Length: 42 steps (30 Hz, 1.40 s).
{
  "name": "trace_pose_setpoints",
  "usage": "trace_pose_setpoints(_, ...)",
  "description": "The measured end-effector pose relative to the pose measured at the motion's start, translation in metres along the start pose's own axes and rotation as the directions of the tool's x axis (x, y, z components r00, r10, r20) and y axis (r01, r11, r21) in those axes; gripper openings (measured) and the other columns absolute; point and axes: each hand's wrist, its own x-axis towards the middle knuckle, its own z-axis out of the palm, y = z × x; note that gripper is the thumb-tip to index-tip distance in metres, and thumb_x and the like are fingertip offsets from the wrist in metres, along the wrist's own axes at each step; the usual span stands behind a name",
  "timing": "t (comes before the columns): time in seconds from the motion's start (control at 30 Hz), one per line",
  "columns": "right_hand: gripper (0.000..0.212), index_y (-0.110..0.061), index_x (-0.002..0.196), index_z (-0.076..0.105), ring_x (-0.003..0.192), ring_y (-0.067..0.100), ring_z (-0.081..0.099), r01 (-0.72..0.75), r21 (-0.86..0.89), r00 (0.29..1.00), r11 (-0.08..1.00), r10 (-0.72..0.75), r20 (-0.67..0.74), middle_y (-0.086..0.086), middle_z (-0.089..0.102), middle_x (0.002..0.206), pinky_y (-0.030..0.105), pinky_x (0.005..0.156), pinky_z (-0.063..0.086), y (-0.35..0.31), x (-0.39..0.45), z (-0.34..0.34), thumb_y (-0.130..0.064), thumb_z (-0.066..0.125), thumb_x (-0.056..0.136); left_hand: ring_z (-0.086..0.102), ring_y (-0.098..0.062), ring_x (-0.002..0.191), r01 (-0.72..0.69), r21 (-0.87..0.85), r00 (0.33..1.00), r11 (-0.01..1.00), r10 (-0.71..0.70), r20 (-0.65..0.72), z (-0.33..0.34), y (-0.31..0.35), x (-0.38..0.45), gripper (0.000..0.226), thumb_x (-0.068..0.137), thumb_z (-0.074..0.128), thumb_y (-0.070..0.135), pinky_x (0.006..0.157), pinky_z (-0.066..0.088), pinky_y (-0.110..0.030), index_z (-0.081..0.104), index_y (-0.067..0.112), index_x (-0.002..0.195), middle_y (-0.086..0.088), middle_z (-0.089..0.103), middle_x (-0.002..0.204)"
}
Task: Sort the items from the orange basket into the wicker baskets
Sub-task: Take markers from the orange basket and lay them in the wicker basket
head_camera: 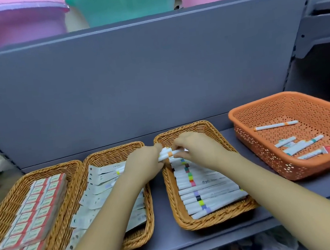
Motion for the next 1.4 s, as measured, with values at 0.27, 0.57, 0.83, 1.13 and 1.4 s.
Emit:
trace_pose_setpoints(0.27,0.012,-0.017,0.095,0.069,0.082,0.009,0.05,0.002,0.198,0.995,0.98,0.019,-0.101,-0.009,0.057,0.087,0.022,0.071,0.039,0.032,-0.004,0.0,-0.025,0.065,0.087,0.055,-0.021,0.076,0.039,-0.073,0.999,0.997,-0.037,0.026,0.002,-0.003,0.001,0.013,0.092,0.049,0.033,0.052,0.033,-0.027,0.043,0.021,0.093,0.0,0.061,0.087)
trace_pose_setpoints(0.57,0.008,-0.019,0.09,0.07,0.076,-0.001,0.06,-0.147,0.761,0.976,0.632,0.217,0.008,-0.009,0.065,0.081,0.009,0.07,0.047,0.046,-0.01,-0.009,-0.013,0.066,0.086,0.052,-0.017,0.071,0.067,-0.132,0.997,0.989,-0.06,0.055,-0.001,0.005,0.008,0.012,0.093,0.05,0.033,0.053,0.035,-0.026,0.05,0.021,0.097,0.005,0.052,0.077)
trace_pose_setpoints(0.83,0.01,-0.008,0.088,0.069,0.08,0.013,0.066,-0.234,0.968,0.934,0.092,0.296,0.197,0.003,0.069,0.086,0.024,0.082,0.056,0.031,0.002,0.007,-0.003,0.06,0.088,0.052,-0.019,0.071,0.077,-0.197,0.997,0.977,-0.081,-0.01,-0.008,0.015,0.021,0.018,0.092,0.053,0.035,0.057,0.039,-0.027,0.052,0.019,0.1,0.002,0.056,0.081)
trace_pose_setpoints(1.13,0.012,-0.009,0.095,0.067,0.1,0.019,0.067,-0.17,0.978,0.944,0.12,0.305,0.126,0.007,0.071,0.1,0.028,0.09,0.054,0.043,-0.004,0.004,-0.006,0.057,0.09,0.05,-0.013,0.065,0.088,-0.311,0.996,0.946,-0.076,0.051,-0.014,0.012,0.023,0.021,0.089,0.058,0.038,0.054,0.04,-0.026,0.052,0.02,0.098,0.006,0.052,0.074)
trace_pose_setpoints(1.4,0.012,-0.008,0.098,0.061,0.092,0.014,0.069,-0.073,0.997,0.905,-0.008,0.42,0.069,0.005,0.071,0.096,0.022,0.079,0.056,0.056,-0.002,-0.012,-0.006,0.049,0.095,0.049,-0.013,0.065,0.11,-0.358,0.994,0.927,-0.096,0.058,-0.012,-0.003,0.016,0.017,0.089,0.059,0.034,0.052,0.033,-0.025,0.055,0.019,0.094,0.004,0.055,0.076)
